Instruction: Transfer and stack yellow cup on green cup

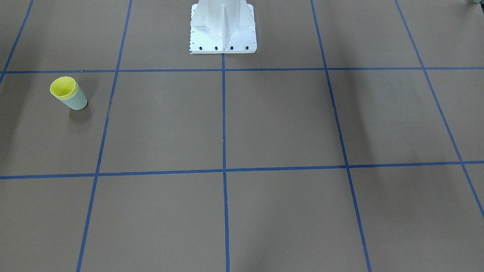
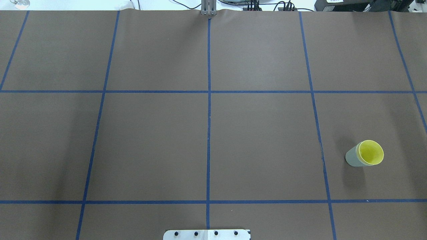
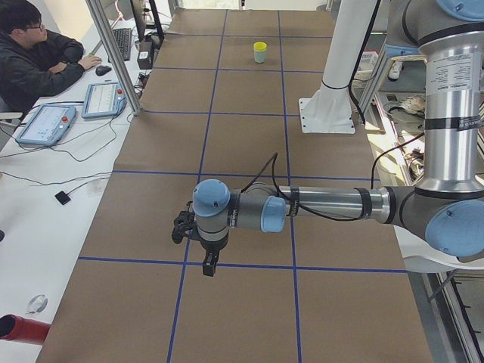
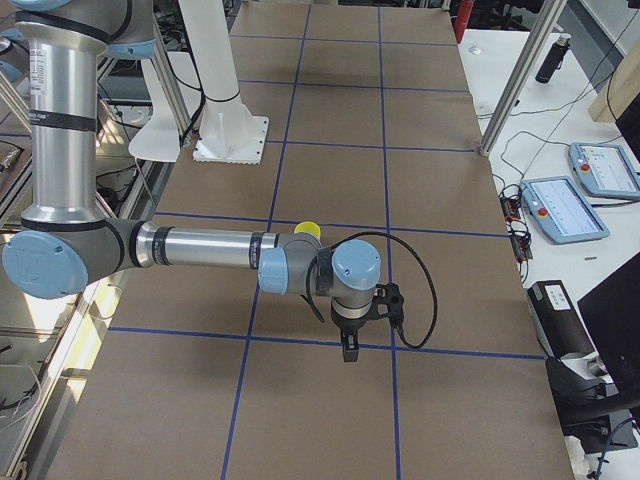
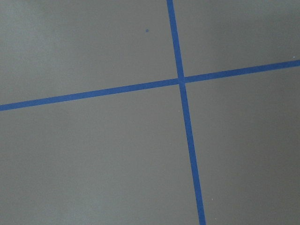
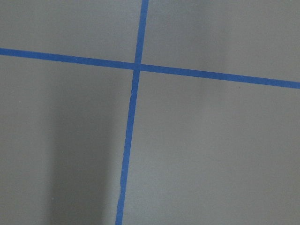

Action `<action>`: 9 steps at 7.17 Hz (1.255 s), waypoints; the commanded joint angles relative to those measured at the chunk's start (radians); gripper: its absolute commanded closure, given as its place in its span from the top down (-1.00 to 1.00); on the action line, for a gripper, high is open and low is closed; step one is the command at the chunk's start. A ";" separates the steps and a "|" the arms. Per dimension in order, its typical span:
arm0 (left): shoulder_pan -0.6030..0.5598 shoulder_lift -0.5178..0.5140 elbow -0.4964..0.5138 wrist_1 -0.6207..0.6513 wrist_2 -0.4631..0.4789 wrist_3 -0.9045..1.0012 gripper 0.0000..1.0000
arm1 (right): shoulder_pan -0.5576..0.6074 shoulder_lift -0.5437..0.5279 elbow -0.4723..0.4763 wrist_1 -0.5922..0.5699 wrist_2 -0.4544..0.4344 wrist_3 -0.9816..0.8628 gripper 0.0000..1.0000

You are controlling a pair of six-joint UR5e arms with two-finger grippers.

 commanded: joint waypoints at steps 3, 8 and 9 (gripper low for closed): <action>0.000 -0.004 0.001 -0.003 -0.002 0.000 1.00 | 0.000 0.004 0.001 0.000 0.003 0.000 1.00; 0.002 -0.004 0.002 -0.003 -0.002 -0.002 1.00 | 0.000 0.005 -0.004 0.000 0.057 0.003 1.00; 0.002 -0.007 0.002 -0.003 -0.002 -0.002 1.00 | 0.000 0.005 -0.004 0.000 0.057 0.003 1.00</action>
